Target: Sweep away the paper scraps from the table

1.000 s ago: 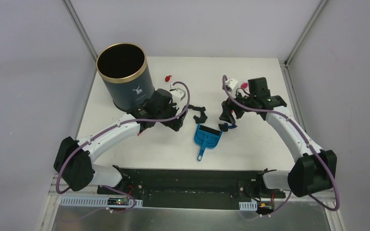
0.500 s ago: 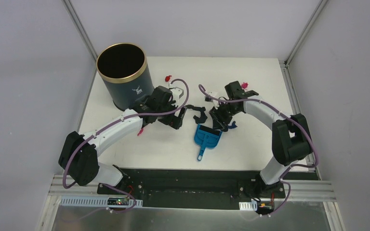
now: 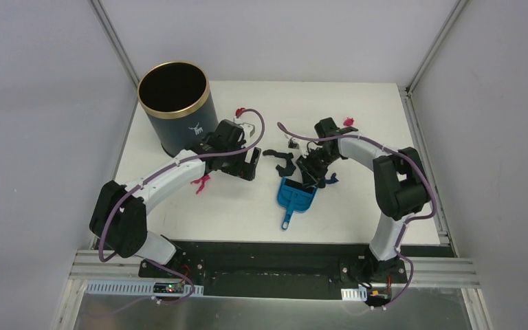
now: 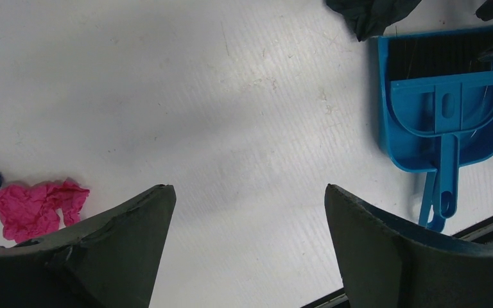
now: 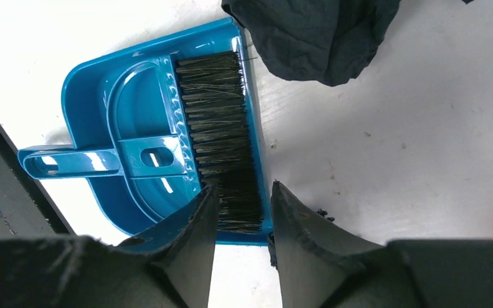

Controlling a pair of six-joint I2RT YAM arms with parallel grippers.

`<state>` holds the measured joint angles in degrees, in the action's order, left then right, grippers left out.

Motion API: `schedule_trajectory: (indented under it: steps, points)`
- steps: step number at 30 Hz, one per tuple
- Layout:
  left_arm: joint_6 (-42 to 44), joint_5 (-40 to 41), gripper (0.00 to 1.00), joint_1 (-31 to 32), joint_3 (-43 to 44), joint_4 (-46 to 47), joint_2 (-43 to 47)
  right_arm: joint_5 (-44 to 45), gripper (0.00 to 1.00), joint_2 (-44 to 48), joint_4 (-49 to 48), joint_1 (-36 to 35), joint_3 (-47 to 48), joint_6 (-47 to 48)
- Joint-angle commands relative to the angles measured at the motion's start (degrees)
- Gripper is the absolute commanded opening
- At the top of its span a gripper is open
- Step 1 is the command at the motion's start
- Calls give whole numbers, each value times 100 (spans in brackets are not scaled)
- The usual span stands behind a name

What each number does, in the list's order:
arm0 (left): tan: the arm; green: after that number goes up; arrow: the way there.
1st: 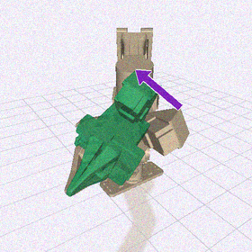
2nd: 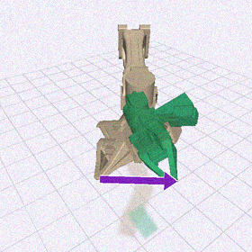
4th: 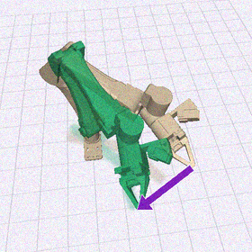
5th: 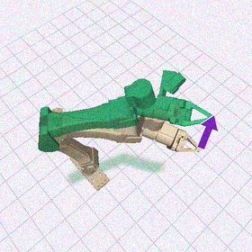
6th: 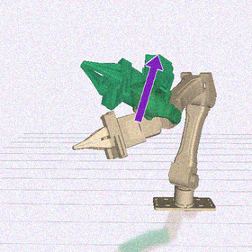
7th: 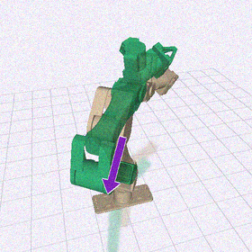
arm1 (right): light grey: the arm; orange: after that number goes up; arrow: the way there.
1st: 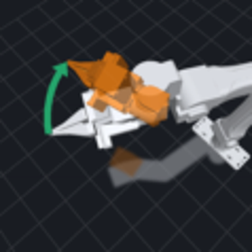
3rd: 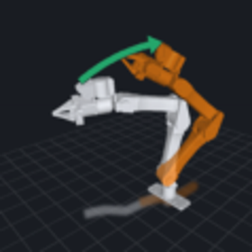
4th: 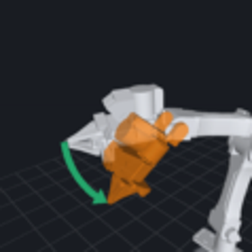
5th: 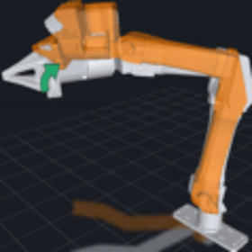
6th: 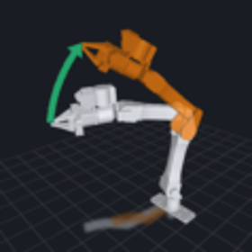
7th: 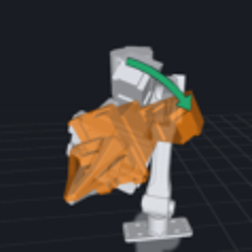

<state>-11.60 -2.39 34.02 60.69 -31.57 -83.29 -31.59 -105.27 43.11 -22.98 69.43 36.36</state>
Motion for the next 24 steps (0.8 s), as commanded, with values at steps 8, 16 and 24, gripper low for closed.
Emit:
schedule_trajectory:
  steps: [8,16,24]
  points:
    - [-174,-233,90,-62,246,40,-76,-471,27,-44,-289,-24,-247,-208]
    - [-922,-1302,84,-62,8,670,-487,-722,0,549,291,-31,-102,-426]
    - [-1249,-913,83,1410,-371,1239,-109,-1087,0,1625,1054,355,-437,-71]
